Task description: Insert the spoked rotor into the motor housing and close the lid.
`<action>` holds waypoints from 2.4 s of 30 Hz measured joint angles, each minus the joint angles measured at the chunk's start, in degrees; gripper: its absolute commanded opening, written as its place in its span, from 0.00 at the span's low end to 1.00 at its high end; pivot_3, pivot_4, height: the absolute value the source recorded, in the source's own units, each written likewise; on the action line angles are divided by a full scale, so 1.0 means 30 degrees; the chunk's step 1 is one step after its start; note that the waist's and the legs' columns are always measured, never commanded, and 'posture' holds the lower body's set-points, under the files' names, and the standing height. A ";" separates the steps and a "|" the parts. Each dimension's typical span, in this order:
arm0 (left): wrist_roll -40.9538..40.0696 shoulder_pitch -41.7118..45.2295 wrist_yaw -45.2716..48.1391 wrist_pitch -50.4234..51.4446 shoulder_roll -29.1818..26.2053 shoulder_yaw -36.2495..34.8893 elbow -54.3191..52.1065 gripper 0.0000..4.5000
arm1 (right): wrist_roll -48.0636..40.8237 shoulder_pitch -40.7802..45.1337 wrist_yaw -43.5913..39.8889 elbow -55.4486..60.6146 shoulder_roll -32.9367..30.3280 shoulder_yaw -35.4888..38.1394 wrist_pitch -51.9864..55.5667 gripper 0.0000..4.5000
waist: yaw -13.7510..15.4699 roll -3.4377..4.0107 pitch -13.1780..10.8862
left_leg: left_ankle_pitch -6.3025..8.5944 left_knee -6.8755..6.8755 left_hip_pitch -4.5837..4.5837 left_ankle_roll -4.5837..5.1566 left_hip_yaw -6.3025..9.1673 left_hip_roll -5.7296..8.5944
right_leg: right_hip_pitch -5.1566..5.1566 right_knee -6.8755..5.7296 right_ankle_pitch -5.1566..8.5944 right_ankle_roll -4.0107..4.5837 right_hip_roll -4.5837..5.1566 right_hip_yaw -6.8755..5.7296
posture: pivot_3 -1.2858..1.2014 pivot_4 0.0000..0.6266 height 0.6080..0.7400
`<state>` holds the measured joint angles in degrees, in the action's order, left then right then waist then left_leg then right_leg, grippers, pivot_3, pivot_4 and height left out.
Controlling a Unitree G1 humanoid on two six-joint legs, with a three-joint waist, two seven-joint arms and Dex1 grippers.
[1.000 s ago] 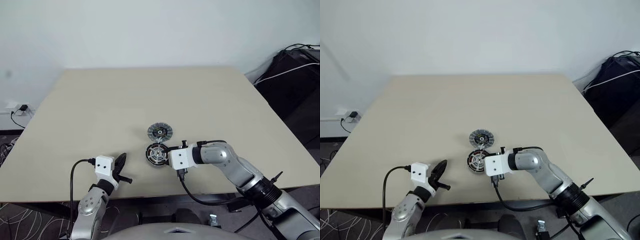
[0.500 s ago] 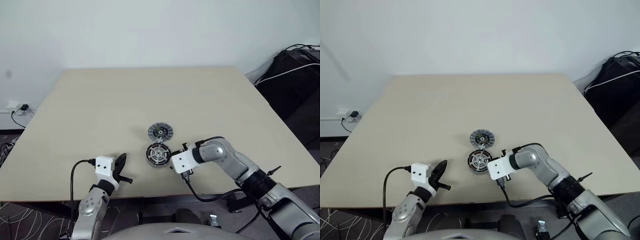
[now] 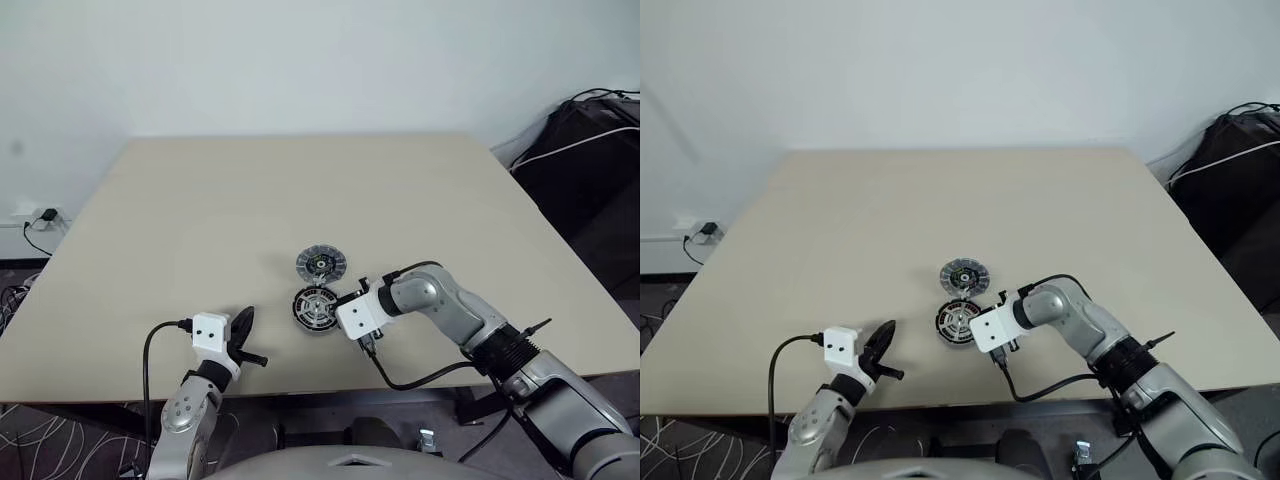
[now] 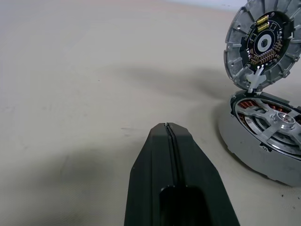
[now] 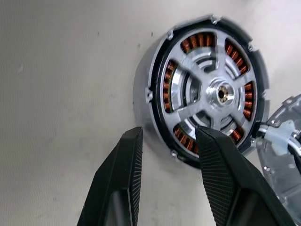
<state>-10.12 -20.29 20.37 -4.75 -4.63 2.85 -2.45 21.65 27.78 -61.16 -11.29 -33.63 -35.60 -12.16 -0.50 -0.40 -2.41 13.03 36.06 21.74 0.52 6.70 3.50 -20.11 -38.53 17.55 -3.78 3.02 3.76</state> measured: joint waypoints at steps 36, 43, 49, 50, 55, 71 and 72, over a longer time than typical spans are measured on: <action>0.0307 0.0035 0.3237 -0.1927 -0.2014 0.1773 0.0081 0.00 | -0.2684 -0.4461 -0.0013 0.8295 -0.0901 0.3217 0.8240 0.03 | 0.0418 0.0004 0.0005 | 0.0016 0.0000 -0.0008 -0.0019 -0.0009 0.0000 | 0.0013 0.0006 0.0057 -0.0098 0.0075 0.0002 | 0.52 0.00 1.00; -0.0029 -0.0103 0.4187 -0.1347 -0.2668 0.2164 0.0003 0.00 | -0.1325 -0.3550 0.0596 0.5999 -0.0397 0.1837 0.7887 0.38 | 0.0416 0.0006 0.0006 | 0.0001 -0.0001 -0.0008 0.0007 -0.0011 0.0002 | 0.0011 0.0006 0.0008 -0.0016 0.0071 0.0003 | 0.52 0.00 1.00; -0.0046 -0.0368 0.4221 -0.0998 -0.2792 0.2240 -0.0326 0.00 | -0.0612 -0.2505 0.1263 0.4329 0.0513 0.1251 0.7170 0.59 | 0.0410 0.0008 0.0005 | 0.0000 -0.0003 -0.0008 0.0009 -0.0011 0.0003 | 0.0009 0.0005 0.0005 -0.0010 0.0065 0.0003 | 0.52 0.00 1.00; -0.0045 -0.0436 0.4166 -0.0981 -0.2794 0.2237 -0.0363 0.00 | -0.0588 -0.2267 0.1233 0.4051 0.0706 0.1136 0.7103 0.59 | 0.0406 0.0008 0.0005 | 0.0000 -0.0003 -0.0008 0.0009 -0.0011 0.0003 | 0.0008 0.0006 0.0004 -0.0009 0.0063 0.0004 | 0.52 0.00 1.00; -0.0041 -0.0593 0.3974 -0.0925 -0.2744 0.2252 -0.0617 0.00 | -0.0563 -0.1492 0.1181 0.3070 0.1254 0.0858 0.6962 0.59 | 0.0406 0.0009 0.0005 | -0.0002 -0.0003 -0.0009 0.0012 -0.0009 0.0001 | 0.0007 0.0005 0.0001 -0.0005 0.0057 0.0003 | 0.52 0.00 1.00; -0.0060 -0.0556 0.3425 0.0178 -0.2573 0.2275 -0.1492 0.00 | -0.0491 -0.0673 0.0778 0.1248 0.1713 0.0390 0.6696 0.47 | 0.0394 0.0042 0.0032 | -0.0004 -0.0002 -0.0011 0.0014 -0.0010 0.0002 | 0.0011 0.0005 0.0001 -0.0005 0.0035 0.0003 | 0.52 0.00 1.00; -0.0060 -0.0573 0.3387 0.0190 -0.2573 0.2274 -0.1510 0.00 | -0.0491 -0.0650 0.0772 0.1247 0.1707 0.0407 0.6697 0.40 | 0.0395 0.0048 0.0038 | -0.0004 -0.0002 -0.0011 0.0014 -0.0010 0.0003 | 0.0012 0.0005 0.0001 -0.0005 0.0034 0.0003 | 0.52 0.00 1.00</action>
<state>-10.30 -22.01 30.53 -4.18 -12.35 9.68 -6.98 20.17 25.83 -58.84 -7.55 -28.51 -34.38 7.93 0.68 -0.25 -2.30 13.02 36.05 21.70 0.56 6.67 3.51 -20.07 -38.52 17.56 -3.80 3.12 3.77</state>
